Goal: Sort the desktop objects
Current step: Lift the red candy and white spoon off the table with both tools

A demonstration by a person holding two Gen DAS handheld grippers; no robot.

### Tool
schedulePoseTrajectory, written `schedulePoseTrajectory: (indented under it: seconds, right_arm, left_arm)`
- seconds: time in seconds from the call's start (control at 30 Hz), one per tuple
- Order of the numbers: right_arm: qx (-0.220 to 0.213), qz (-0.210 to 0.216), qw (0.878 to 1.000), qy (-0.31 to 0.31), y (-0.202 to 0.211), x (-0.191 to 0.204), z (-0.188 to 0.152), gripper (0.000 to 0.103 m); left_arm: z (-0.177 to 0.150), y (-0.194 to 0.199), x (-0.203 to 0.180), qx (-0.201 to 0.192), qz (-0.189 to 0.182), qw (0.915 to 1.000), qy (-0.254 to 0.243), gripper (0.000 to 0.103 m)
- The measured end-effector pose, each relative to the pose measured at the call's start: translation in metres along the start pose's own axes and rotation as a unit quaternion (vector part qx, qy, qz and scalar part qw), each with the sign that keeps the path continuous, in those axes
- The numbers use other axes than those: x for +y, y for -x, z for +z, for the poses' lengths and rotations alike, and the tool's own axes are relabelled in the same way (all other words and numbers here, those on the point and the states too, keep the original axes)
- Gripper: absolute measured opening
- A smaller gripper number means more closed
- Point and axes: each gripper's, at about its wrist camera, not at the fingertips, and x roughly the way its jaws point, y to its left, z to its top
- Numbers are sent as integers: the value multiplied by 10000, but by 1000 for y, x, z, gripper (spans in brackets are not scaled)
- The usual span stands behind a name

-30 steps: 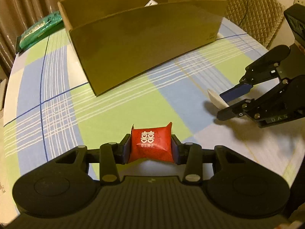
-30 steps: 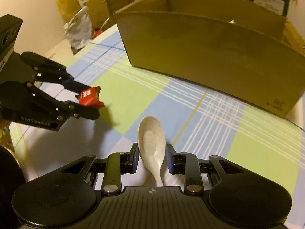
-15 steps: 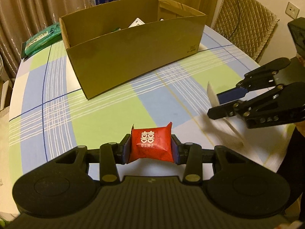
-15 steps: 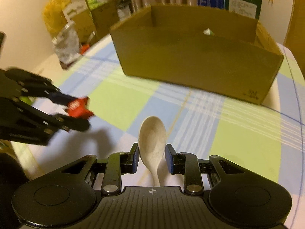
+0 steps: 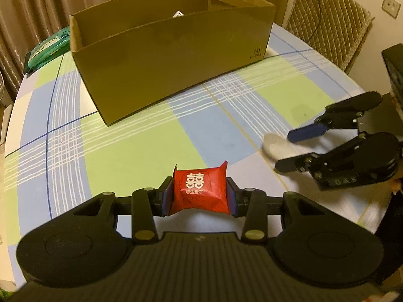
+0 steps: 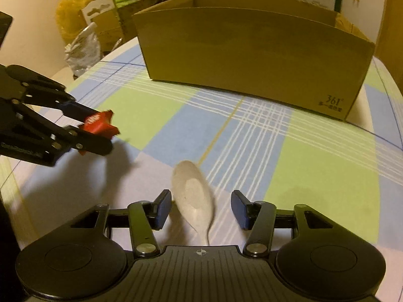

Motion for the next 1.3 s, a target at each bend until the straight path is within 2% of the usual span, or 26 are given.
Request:
schedulePoseTrajectory:
  seconds: [0.13,0.3,0.33,0.4,0.47,0.7,1.03,1.3]
  right_arm:
    - [-93,103,9998,117,-1,1,2,50]
    - [-109,-22,9991,409,-5,9,-1,50]
    - [-114,-70,9987,497,-6,11,-2,48]
    - [-153,-97,9980,610,-6,15,-4,32]
    - [-152,-113,9982,578,-6,16,-4,30]
    - [-281,-177,9989,338,2,17,-5,30]
    - [-553,-241,9970,-477,29,3,-5,30]
    - [-722,-526,9926,-822,58,-3,15,30]
  left_arm:
    - [-2,-10,-2,11,-4,10000,-47,37]
    - [-4,-18,-4,27,19,10000,-91,37]
    - [-4,-19,-4,18,27,9999,-95,37]
    - [-4,-19,-4,-9,57,9999,-104,37]
    - [-4,-20,-4,-39,79,9999,-94,37]
    - [-4,-20,-6,-103,59,9999,-72,37]
    - [-1,-5,-13,-193,106,9997,-91,37]
    - [7,13,-25,-284,113,9994,-137,37]
